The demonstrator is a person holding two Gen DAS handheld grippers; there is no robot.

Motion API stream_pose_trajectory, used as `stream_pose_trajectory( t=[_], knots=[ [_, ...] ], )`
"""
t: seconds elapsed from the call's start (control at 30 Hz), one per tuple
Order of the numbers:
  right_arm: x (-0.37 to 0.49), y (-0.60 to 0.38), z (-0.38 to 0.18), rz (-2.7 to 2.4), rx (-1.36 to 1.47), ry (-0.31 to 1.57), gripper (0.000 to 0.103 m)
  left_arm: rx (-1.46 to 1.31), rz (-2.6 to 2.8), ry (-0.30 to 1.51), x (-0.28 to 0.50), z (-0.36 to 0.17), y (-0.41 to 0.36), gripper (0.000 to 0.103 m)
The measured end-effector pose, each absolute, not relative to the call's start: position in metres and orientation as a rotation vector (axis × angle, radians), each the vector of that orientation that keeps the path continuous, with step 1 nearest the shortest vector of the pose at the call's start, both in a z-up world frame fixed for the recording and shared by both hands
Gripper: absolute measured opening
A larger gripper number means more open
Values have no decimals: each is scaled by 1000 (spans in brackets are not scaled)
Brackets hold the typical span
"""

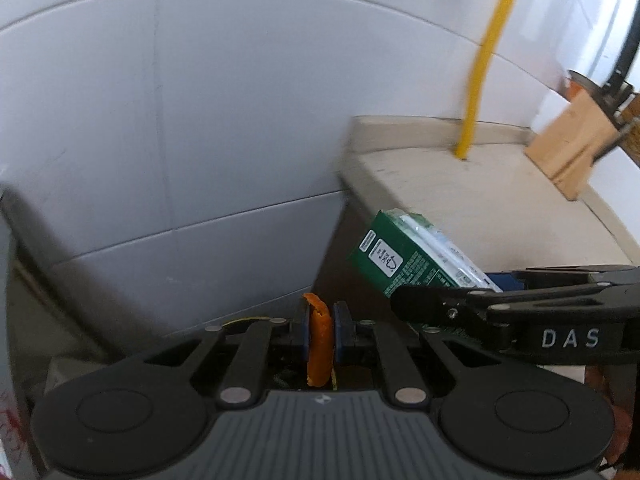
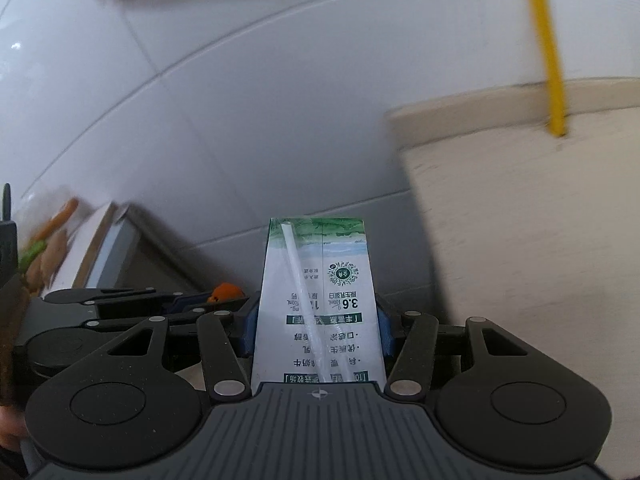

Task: Collect trash
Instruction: 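Carry the orange peel with the left tool while the right tool carries the milk carton to the bin, then open the left tool over the bin while the right tool opens, dropping peel and carton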

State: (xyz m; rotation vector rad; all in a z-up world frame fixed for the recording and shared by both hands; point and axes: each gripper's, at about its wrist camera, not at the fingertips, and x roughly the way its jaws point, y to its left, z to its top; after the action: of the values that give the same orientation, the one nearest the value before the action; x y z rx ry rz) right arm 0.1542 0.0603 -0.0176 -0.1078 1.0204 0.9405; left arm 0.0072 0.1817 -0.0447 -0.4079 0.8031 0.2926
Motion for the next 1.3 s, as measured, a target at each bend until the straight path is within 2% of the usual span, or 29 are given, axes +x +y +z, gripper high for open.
stream_pose_trajectory(
  t=[0.47,0.77,1.3],
  knots=[
    [142,95,-47,881,-134,1084,61,-462,338,833,7,-67,214,8],
    [147,102,-41,875,-140,1064,61,-475,353,815,12,-62,228,8],
    [155,114,-68,849,-168,1125,61,-478,380,913,25,-82,233,8]
  ],
)
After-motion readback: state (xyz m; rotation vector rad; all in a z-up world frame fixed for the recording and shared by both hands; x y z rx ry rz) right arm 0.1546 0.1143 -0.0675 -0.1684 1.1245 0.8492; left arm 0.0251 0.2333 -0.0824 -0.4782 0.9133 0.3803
